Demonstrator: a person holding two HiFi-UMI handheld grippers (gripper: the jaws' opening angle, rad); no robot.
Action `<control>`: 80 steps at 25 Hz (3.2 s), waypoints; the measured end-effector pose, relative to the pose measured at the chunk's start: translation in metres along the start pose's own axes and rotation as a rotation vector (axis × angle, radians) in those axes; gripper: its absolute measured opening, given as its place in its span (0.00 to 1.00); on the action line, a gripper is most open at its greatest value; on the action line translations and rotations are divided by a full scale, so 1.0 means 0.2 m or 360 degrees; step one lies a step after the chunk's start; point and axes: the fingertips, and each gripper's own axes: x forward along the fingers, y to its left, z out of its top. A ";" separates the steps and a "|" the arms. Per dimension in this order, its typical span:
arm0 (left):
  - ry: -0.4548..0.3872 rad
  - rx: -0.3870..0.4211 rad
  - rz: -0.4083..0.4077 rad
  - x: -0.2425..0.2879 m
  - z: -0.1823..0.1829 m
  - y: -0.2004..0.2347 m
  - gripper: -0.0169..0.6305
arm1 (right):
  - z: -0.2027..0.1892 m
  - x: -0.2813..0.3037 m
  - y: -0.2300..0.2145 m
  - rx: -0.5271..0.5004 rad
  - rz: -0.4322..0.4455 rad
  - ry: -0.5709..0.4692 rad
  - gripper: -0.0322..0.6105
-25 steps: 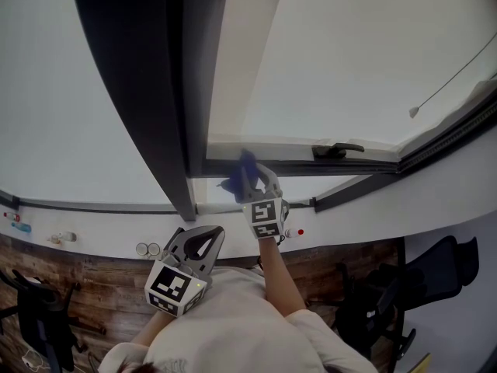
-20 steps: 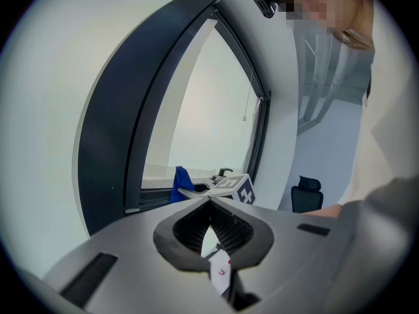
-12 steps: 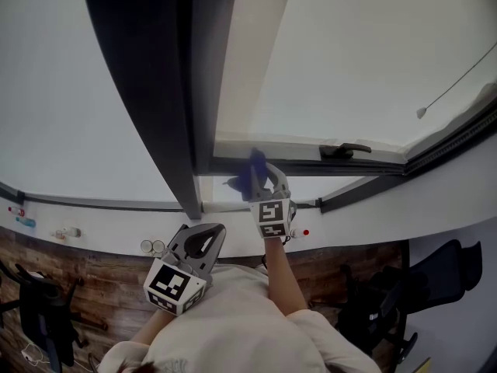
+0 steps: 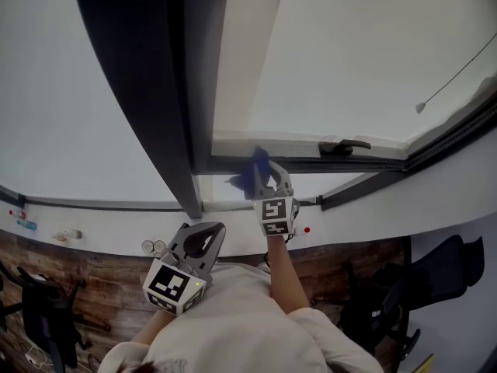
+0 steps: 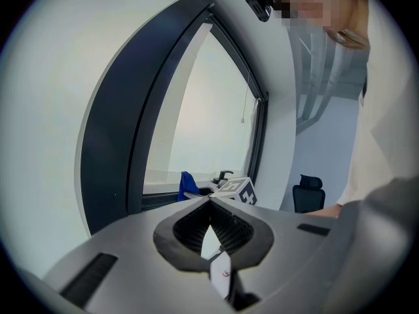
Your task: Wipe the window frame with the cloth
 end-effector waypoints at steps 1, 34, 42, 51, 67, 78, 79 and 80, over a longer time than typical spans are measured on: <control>0.0002 0.0002 -0.0004 0.00 0.00 0.00 0.04 | 0.00 0.00 -0.01 0.0004 -0.0003 0.0001 0.12; 0.0032 0.0013 -0.0033 0.06 -0.01 -0.02 0.04 | -0.05 -0.03 -0.09 0.0035 -0.0030 -0.0011 0.12; 0.0037 0.0013 -0.0040 0.06 -0.01 -0.02 0.04 | -0.05 -0.04 -0.10 0.0048 -0.0041 -0.0012 0.12; 0.0026 0.0008 -0.0046 0.07 0.00 -0.01 0.04 | -0.07 -0.05 -0.13 0.0052 -0.0055 -0.0001 0.12; 0.0039 0.0011 -0.0085 0.10 -0.01 -0.03 0.04 | -0.12 -0.08 -0.24 0.0111 -0.0143 0.0054 0.12; 0.0086 0.0022 -0.0124 0.13 -0.03 -0.07 0.04 | -0.12 -0.08 -0.25 0.0138 -0.0123 0.0039 0.12; 0.0092 0.0021 -0.0128 0.13 -0.04 -0.07 0.04 | -0.12 -0.08 -0.25 0.0141 -0.0121 0.0039 0.12; 0.0096 0.0020 -0.0132 0.13 -0.04 -0.08 0.04 | -0.12 -0.08 -0.25 0.0144 -0.0118 0.0038 0.12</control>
